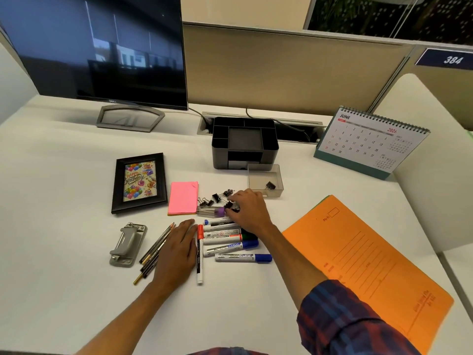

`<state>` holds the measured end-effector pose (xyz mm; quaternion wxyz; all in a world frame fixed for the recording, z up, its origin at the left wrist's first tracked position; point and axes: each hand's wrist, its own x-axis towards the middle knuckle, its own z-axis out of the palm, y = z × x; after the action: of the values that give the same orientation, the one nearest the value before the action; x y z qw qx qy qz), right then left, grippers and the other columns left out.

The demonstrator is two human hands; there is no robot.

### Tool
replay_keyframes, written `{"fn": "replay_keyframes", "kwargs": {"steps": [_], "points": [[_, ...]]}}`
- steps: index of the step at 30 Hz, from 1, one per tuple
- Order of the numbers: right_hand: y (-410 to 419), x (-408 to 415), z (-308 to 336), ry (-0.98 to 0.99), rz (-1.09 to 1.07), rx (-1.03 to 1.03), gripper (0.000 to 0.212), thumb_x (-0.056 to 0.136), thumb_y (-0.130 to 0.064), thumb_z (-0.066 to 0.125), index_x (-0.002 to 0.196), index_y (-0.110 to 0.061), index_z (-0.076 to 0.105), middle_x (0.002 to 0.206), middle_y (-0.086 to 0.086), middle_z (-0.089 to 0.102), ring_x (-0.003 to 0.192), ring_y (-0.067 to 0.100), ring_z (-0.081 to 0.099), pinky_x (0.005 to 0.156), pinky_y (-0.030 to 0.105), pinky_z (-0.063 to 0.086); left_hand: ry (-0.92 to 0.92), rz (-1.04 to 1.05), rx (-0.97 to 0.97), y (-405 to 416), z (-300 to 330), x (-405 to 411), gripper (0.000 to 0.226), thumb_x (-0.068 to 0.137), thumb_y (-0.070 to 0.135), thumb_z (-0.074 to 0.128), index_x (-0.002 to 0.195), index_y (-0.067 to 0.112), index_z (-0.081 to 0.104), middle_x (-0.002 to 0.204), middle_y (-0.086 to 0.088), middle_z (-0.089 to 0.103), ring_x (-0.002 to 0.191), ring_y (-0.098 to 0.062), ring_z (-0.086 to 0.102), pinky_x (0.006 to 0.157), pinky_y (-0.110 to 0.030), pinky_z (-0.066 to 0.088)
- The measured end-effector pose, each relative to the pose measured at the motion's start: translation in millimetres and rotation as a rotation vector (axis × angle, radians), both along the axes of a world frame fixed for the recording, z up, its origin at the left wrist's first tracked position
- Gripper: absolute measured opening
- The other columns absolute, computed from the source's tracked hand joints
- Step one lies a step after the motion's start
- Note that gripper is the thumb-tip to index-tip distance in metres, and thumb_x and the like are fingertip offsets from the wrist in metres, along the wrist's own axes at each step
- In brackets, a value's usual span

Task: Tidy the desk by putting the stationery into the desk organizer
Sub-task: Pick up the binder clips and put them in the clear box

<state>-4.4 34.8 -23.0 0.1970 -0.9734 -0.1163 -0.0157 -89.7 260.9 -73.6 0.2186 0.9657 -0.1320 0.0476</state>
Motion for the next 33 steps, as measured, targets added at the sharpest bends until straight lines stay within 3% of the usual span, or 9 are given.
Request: {"fn": "replay_keyframes", "kwargs": {"steps": [9,16,24,33], "points": [[8.5,-1.0,0.6,-0.033,-0.015,-0.072,0.032,0.090,-0.041,0.058,0.113,-0.023,0.070,0.109,-0.003,0.070,0.108,0.018,0.054,0.101,0.040,0.027,0.000,0.000,0.002,-0.3,1.0,-0.4,0.052,0.099,0.034,0.027,0.136,0.010,0.053,0.143,-0.008,0.051,0.133,-0.023,0.046,0.117,-0.041,0.028],[-3.1,1.4,2.9,-0.198,-0.118,0.040,0.027,0.081,-0.038,0.063,0.099,-0.020,0.073,0.098,-0.002,0.073,0.099,0.018,0.060,0.100,0.044,0.032,0.010,0.003,0.010,0.5,-0.1,-1.1,0.052,0.098,0.034,0.027,0.138,0.010,0.051,0.144,-0.007,0.050,0.134,-0.022,0.044,0.118,-0.037,0.024],[-42.9,13.9,13.7,-0.272,-0.489,0.164,0.030,0.083,-0.032,0.065,0.108,-0.016,0.068,0.102,0.002,0.072,0.101,0.022,0.060,0.098,0.041,0.034,0.016,0.009,0.014,-0.7,1.9,-1.0,0.051,0.098,0.032,0.029,0.138,0.010,0.052,0.143,-0.007,0.050,0.133,-0.022,0.045,0.118,-0.029,0.016],[-47.1,14.8,10.3,-0.244,-0.492,0.149,0.029,0.085,-0.031,0.066,0.109,-0.015,0.068,0.103,0.003,0.071,0.103,0.023,0.060,0.100,0.043,0.033,0.014,0.009,0.015,0.2,0.3,-0.8,0.051,0.099,0.033,0.027,0.138,0.010,0.052,0.144,-0.007,0.051,0.134,-0.023,0.044,0.118,-0.034,0.022]]}}
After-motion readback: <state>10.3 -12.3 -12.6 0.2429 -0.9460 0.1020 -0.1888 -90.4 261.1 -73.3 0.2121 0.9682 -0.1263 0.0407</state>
